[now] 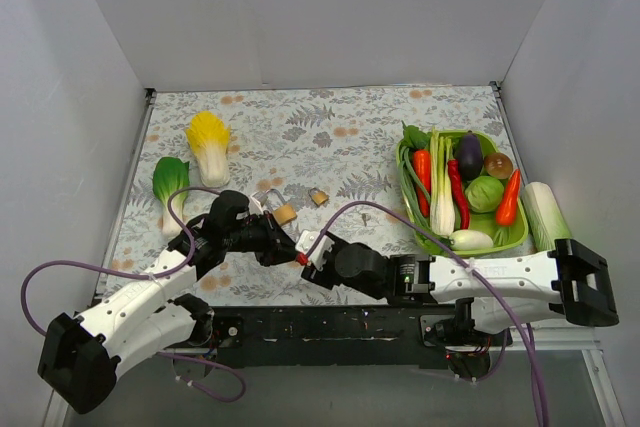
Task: Unlock with the key
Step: Adjust the key.
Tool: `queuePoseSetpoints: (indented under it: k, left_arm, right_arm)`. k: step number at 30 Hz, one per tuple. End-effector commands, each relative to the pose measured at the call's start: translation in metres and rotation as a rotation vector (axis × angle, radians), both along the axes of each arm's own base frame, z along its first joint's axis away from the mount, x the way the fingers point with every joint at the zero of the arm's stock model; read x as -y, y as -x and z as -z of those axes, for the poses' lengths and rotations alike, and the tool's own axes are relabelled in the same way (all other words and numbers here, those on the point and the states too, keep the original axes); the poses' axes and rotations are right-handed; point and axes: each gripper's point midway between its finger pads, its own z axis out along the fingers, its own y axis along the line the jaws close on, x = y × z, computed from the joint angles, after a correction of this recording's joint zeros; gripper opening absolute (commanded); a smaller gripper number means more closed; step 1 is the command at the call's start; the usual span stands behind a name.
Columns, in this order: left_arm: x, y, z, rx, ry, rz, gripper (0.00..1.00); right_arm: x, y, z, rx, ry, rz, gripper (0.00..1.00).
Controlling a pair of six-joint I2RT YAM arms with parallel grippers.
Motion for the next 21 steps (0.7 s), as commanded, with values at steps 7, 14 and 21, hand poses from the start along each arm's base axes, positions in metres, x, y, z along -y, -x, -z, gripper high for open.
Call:
queuePoseSetpoints:
  k: [7, 14, 21]
  left_arm:
    - [-0.002, 0.006, -0.011, -0.048, 0.005, -0.004, 0.0]
    - [-0.006, 0.007, -0.009, -0.051, -0.021, -0.007, 0.0]
    - [-0.005, 0.008, -0.012, -0.049, -0.014, -0.001, 0.0]
  right_arm:
    - [-0.014, -0.017, -0.024, 0.223, -0.022, 0.113, 0.58]
    - [-0.021, -0.011, -0.016, 0.247, 0.012, 0.091, 0.53]
    - [-0.022, -0.015, -0.015, 0.277, 0.025, 0.108, 0.38]
